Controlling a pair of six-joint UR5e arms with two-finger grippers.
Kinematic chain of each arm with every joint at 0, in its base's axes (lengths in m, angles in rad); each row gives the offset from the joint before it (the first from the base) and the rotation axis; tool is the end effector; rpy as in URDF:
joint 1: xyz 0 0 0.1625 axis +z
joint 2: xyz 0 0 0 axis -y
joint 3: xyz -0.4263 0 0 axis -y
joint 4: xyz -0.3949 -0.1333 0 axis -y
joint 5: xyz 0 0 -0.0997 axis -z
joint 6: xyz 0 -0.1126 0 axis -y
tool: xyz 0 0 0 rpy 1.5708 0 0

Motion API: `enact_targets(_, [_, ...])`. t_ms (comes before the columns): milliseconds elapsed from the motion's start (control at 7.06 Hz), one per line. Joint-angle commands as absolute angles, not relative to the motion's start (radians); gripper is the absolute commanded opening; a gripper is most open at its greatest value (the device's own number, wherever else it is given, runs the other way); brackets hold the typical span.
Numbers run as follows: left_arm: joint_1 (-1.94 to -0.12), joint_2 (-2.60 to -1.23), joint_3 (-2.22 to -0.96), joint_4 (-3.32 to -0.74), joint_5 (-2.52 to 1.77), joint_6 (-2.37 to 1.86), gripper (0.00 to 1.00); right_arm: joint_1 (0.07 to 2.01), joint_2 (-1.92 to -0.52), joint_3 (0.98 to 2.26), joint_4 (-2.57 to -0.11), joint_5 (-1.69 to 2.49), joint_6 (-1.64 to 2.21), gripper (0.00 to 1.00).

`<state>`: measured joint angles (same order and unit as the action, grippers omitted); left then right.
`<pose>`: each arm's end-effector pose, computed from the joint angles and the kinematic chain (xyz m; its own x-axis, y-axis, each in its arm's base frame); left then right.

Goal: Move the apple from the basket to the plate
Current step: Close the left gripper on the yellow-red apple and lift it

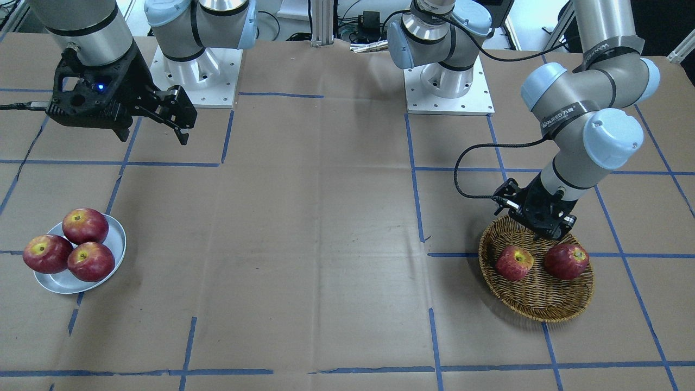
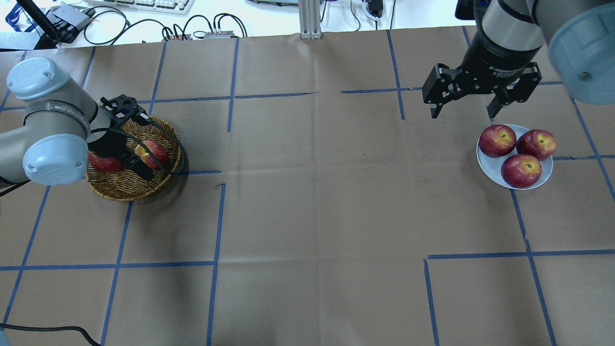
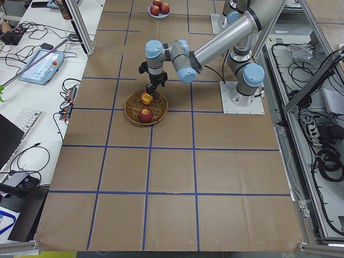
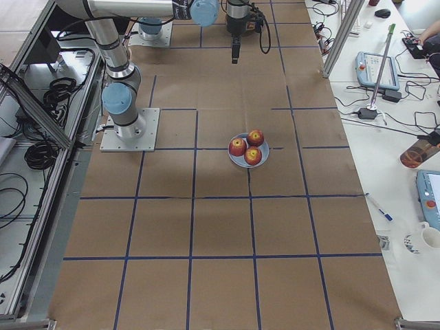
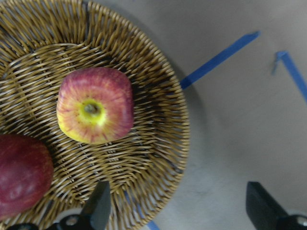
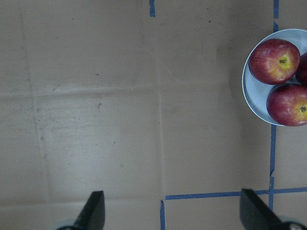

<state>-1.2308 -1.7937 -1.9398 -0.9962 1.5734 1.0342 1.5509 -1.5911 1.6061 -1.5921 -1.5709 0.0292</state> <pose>0.0479 -0.5343 0.2436 -0.7685 0.6397 0.0135 0.6398 0.7685 0.0111 0.1236 -0.4892 0.4708 -0.9988 0.0491 -0.0001 0.0491 0.9988 -0.0063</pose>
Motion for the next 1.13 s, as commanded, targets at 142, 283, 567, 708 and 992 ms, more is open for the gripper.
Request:
enact_targets(142, [-1.224,-1.92,-1.839,-0.985,1.565,1.097,0.98,1.551,-1.592,1.606,-1.592,-1.571,0.029,1.0])
enact_targets(283, [-1.224,-1.945,-1.835,-0.983,1.565,1.098,0.98,1.551,-1.591,1.606,-1.592,-1.571,0.029,1.0])
enact_targets(567, [-1.224,-1.977,-1.832,-0.95,1.563,1.097,0.98,1.551,-1.592,1.606,-1.592,-1.571,0.029,1.0])
enact_targets(708, [-1.224,-1.994,-1.832,-0.93,1.562,1.095,0.98,1.551,-1.591,1.606,-1.592,-1.571,0.029,1.0])
enact_targets(992, [-1.226,-1.997,-1.833,-0.93,1.563,1.097,0.58,1.551,-1.592,1.606,-1.592,-1.571,0.029,1.0])
